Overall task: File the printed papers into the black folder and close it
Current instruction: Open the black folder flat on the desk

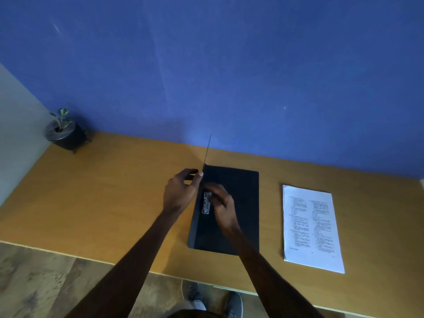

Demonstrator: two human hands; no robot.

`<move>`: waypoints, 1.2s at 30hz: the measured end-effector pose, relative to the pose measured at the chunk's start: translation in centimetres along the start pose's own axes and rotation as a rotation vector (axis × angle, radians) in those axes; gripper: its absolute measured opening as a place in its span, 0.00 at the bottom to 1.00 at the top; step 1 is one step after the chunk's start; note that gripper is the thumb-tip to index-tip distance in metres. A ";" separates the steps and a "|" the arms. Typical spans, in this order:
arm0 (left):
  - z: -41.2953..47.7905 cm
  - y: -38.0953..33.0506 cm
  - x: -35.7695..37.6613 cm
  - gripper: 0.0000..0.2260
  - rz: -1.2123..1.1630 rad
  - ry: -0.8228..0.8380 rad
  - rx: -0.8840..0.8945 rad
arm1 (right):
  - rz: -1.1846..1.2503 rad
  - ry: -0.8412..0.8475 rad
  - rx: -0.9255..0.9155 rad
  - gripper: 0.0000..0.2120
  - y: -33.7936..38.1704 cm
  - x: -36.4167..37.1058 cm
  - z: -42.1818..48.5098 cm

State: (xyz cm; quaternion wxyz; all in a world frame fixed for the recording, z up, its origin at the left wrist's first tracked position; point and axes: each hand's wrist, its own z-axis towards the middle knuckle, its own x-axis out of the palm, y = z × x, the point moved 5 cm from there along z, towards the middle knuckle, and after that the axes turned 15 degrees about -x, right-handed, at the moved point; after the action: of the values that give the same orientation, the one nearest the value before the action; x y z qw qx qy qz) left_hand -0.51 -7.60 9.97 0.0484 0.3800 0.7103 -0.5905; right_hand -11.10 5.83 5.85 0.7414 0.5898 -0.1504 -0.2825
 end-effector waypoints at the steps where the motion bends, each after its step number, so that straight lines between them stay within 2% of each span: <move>1: 0.4 0.4 -1.1 0.17 -0.051 0.005 -0.006 | -0.025 0.043 0.004 0.25 -0.6 1.2 -0.1; 3: 1.4 1.3 -3.3 0.12 -0.143 0.018 -0.034 | -0.114 0.148 0.001 0.28 -1.7 3.4 -0.5; 6: 3.7 3.1 -6.4 0.11 -0.202 -0.013 -0.080 | -0.317 0.340 0.017 0.29 -3.9 6.4 -1.3; 10: 7.0 5.3 -9.5 0.14 -0.073 -0.128 -0.036 | -0.568 0.602 -0.016 0.33 -6.3 10.1 -1.8; 13: 8.8 7.4 -10.7 0.18 0.040 -0.202 -0.091 | -0.693 0.723 -0.020 0.36 -7.3 11.8 -1.9; 17: 11.2 10.9 -11.2 0.20 0.091 -0.212 -0.211 | -0.778 0.809 -0.006 0.39 -9.8 13.5 -2.3; 21: 12.8 13.9 -10.4 0.24 0.147 -0.095 -0.267 | -0.817 0.874 0.020 0.41 -11.6 15.0 -2.4; 24: 13.9 16.5 -9.5 0.22 0.151 -0.039 -0.350 | -0.832 0.897 0.076 0.40 -12.5 15.9 -2.7; 27: 13.9 17.5 -8.0 0.19 0.206 0.028 -0.321 | -0.847 0.921 0.123 0.39 -13.1 16.5 -2.9; 36: 13.6 21.5 -4.9 0.35 0.426 0.227 -0.268 | -0.810 0.918 0.124 0.40 -13.2 15.5 -2.5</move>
State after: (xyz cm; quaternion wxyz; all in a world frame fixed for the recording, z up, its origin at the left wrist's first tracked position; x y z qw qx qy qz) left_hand 10.63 -21.62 -8.84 0.1415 0.5747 0.6871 -0.4215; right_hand -0.54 -3.40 -9.13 0.5285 0.7036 0.4042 -0.2495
